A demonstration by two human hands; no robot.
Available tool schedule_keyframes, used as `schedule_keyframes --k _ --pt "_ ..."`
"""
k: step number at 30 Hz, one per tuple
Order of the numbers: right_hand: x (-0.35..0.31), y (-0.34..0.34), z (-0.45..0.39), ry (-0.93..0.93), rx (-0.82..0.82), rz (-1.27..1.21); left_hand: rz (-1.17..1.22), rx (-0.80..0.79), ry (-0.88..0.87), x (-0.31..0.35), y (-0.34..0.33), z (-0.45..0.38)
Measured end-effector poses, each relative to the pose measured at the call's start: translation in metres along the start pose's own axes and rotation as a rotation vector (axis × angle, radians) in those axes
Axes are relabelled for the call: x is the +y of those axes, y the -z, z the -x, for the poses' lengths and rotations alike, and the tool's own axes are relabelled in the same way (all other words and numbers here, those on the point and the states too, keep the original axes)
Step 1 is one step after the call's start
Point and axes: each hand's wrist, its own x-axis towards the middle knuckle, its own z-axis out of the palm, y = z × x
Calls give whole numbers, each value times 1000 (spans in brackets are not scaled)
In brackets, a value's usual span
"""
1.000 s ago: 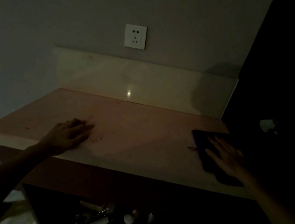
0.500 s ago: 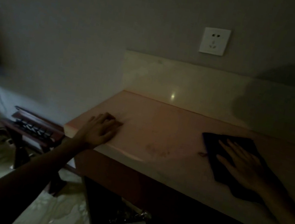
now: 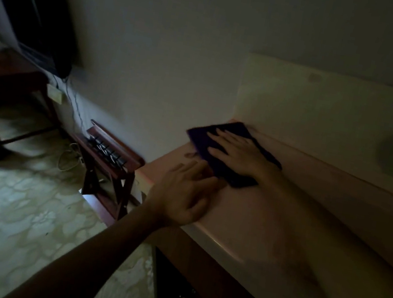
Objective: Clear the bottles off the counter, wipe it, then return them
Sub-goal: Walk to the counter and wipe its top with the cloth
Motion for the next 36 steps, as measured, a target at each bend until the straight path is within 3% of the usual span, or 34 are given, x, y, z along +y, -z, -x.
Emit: schedule_keyframes --k 5,11,16,20,24,31,36 --pt "-24 2 -25 121 -19 -32 -1 48 4 1 -4 0" --pt "-7 13 36 24 -9 -10 -5 241 19 12 4 2" --pt "58 23 161 -173 -1 8 -34 120 79 19 2 3" --pt "107 34 278 -403 9 16 -45 -16 23 45 -7 -6" --pt "138 42 394 -620 37 38 -59 -57 -39 91 -20 -22" --pt "146 49 571 -1013 69 12 -47 -87 -7 92 -23 -15" --pt "112 36 605 -1136 80 36 -36 -101 7 89 -19 -10"
